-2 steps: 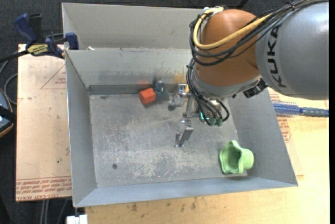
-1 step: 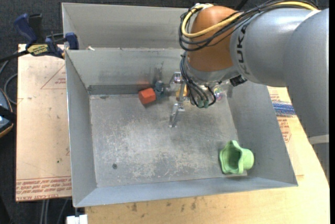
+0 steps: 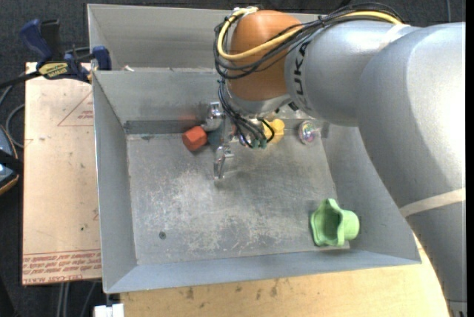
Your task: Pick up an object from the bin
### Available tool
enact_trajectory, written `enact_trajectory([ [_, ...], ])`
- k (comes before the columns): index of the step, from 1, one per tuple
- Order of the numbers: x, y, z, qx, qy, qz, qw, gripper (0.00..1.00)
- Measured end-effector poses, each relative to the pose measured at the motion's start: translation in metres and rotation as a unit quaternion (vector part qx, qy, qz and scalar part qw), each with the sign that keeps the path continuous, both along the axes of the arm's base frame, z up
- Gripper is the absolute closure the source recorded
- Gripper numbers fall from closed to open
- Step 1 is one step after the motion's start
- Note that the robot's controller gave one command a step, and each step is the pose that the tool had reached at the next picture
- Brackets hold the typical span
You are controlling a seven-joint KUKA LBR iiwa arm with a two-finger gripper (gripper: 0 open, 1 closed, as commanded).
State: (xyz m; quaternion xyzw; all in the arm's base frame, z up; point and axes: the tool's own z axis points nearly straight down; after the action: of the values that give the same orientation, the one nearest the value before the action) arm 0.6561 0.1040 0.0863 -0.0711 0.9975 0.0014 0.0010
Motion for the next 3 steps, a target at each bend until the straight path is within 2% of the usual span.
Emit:
enact_trajectory([
  [1,-0.013,-0.034,-0.009,0.004,-0.0029,-0.199,0.9801,0.0],
  [2,0.002,-0.086,0.001,-0.002,-0.0014,-0.065,0.9979,0.0],
  [3,0.002,-0.085,0.001,-0.001,-0.0009,-0.064,0.9979,1.0],
])
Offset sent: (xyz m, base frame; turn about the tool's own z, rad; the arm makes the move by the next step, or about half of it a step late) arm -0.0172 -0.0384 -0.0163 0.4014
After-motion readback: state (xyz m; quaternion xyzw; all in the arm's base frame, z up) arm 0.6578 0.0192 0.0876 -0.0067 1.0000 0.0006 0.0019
